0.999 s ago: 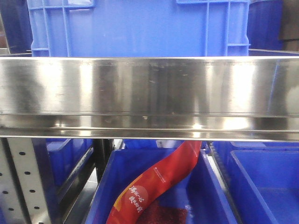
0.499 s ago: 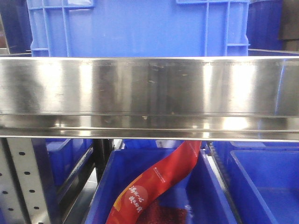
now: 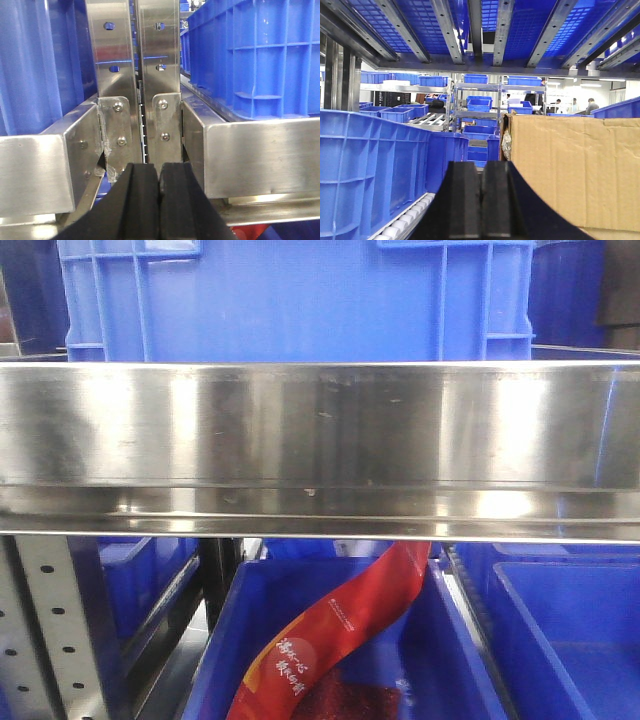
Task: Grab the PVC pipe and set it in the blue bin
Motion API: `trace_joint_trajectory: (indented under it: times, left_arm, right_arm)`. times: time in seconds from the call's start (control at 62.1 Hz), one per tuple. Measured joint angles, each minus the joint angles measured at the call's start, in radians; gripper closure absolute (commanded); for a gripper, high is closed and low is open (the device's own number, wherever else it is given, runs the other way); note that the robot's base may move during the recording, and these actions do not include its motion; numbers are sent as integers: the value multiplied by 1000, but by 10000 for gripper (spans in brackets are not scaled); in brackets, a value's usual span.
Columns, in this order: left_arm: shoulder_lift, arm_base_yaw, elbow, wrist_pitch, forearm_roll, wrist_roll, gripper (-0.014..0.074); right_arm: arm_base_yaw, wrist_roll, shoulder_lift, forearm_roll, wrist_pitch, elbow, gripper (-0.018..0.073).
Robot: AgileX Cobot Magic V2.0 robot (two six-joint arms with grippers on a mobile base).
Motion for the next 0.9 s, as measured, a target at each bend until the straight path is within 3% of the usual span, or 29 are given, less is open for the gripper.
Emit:
trace_joint_trajectory:
  times: [0.258, 0.548, 0.902]
  left_arm:
    - [0, 0, 0, 0, 0, 0, 708]
    - [0, 0, 0, 0, 0, 0, 708]
    - [0, 0, 0, 0, 0, 0, 708]
  right_arm:
    - [0, 0, 0, 2, 4, 0, 723]
    - [-68, 0, 0, 2, 14, 0, 722]
    - [-53, 0, 0, 2, 22, 0, 722]
